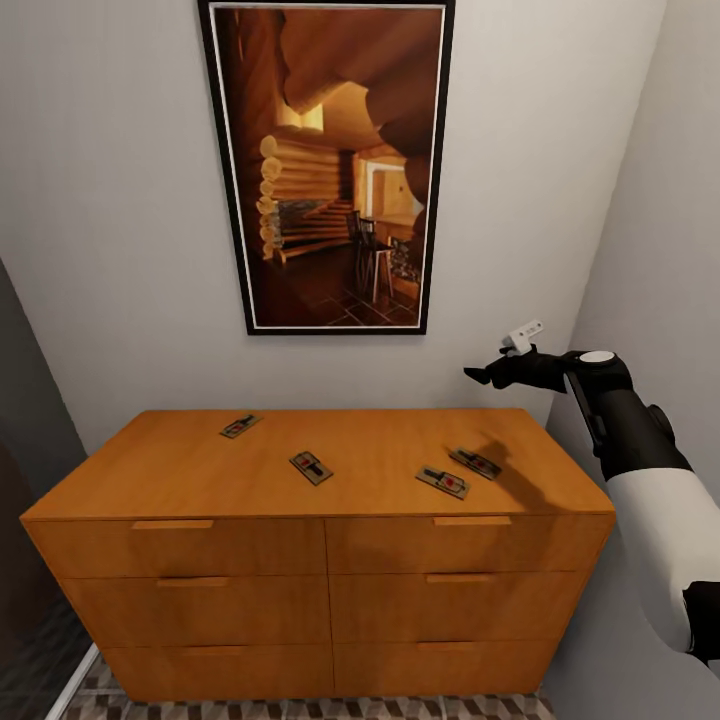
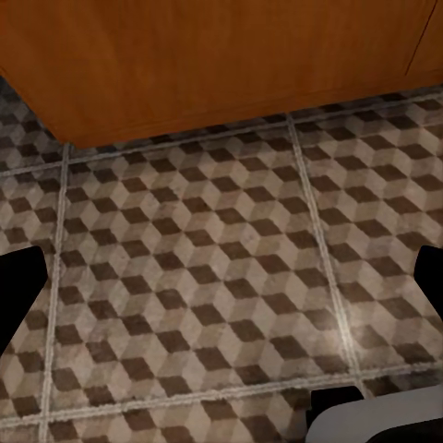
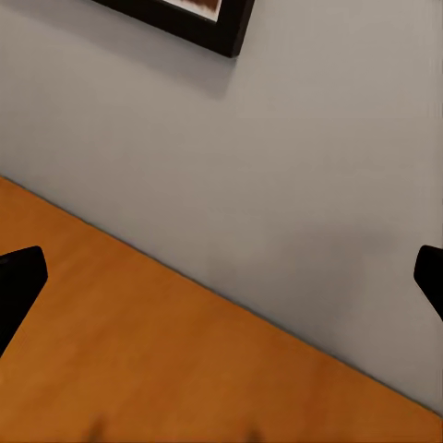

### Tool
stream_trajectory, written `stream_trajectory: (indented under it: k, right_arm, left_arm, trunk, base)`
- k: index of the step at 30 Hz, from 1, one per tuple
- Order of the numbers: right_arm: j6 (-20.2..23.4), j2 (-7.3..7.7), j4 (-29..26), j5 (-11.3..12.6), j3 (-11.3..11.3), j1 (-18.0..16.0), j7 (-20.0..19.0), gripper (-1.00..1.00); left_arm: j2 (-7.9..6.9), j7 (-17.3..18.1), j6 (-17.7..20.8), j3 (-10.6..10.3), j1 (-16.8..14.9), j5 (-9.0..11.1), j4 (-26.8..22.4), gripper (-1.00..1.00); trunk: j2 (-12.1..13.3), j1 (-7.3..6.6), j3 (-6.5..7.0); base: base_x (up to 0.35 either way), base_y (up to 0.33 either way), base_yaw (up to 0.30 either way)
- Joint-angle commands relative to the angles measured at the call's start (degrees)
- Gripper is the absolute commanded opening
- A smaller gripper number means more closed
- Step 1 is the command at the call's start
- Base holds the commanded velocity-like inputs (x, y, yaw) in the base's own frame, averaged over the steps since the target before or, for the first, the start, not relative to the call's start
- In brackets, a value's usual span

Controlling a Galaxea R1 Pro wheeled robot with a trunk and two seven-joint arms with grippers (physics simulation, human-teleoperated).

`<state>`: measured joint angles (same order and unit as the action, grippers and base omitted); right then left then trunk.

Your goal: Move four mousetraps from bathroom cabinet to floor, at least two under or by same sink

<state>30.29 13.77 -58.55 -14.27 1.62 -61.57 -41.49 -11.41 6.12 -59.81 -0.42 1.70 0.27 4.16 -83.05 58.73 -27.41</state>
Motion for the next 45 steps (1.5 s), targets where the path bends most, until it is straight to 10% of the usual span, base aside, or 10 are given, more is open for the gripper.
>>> stream_trajectory:
  k: [1, 23, 45]
  right_arm:
    - [0.15, 0.03, -0.08, -0.52, 0.05, -0.04, -0.34, 1.0]
    - [5.32, 0.06, -0.08, -0.5, 0.08, 0.16, -0.41, 1.0]
    - [20.58, -0.04, -0.8, -0.7, 2.63, 0.23, -0.35, 1.0]
  left_arm:
    - [-0.01, 0.21, -0.19, 0.01, -0.03, 0.08, 0.06, 1.0]
    - [-0.01, 0.21, -0.19, 0.06, -0.03, 0.08, 0.05, 1.0]
    - [0.15, 0.21, -0.19, 0.06, -0.03, 0.08, 0.06, 1.0]
  trunk:
    - [-0.03, 0.0, -0.05]
    - [-0.03, 0.0, -0.05]
    - [-0.03, 0.0, -0.05]
  base:
    - [0.0, 0.0, 0.0]
    - [0.0, 0.0, 0.0]
    - [0.0, 0.0, 0.0]
